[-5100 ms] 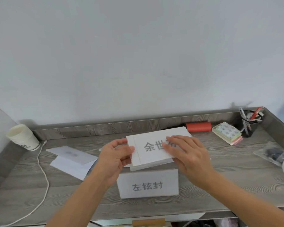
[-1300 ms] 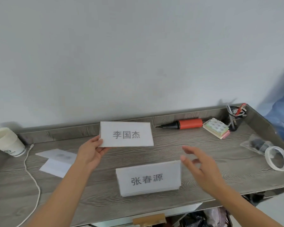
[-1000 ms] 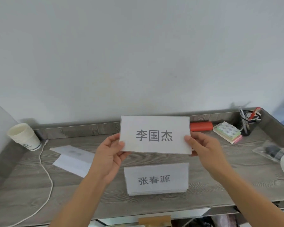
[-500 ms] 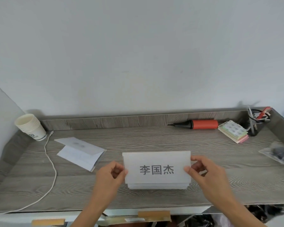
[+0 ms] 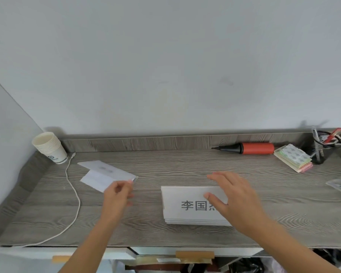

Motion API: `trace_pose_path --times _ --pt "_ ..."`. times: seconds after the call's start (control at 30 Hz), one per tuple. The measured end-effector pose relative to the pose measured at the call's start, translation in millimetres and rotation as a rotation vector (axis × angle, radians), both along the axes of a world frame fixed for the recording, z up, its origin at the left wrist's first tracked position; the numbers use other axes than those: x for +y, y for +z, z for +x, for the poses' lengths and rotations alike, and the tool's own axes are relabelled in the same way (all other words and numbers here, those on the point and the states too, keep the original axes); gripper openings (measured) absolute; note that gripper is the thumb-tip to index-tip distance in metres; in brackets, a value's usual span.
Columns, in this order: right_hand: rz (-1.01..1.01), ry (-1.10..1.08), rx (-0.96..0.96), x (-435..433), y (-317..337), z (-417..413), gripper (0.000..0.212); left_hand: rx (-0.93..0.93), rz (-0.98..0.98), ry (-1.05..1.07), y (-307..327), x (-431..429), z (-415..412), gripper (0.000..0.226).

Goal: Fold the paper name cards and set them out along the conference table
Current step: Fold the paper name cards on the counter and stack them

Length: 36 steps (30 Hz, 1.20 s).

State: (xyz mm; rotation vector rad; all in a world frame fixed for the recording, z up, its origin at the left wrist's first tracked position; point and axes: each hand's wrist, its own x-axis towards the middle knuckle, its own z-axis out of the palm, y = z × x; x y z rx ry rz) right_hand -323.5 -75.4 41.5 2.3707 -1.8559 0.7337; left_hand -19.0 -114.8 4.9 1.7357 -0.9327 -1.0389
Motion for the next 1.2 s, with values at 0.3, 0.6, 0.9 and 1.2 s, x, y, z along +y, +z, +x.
trace_pose_path --times 0.3,0.6,0.9,1.2 --pt "0.019 0.018 0.187 -3 -12 7 0.042 0.344 0.198 0.374 -16 -74 74 0.039" --pt "0.106 -0.032 0.040 -1 3 11 0.055 0.639 -0.015 0.173 37 -64 46 0.017" --pt "0.433 0.013 -1.172 0 69 33 0.024 0.820 -0.200 -0.284 112 9 -70 0.036" --pt "0.418 0.039 -1.183 11 52 -17 0.015 0.506 -0.178 -0.115 93 4 -63 0.031"
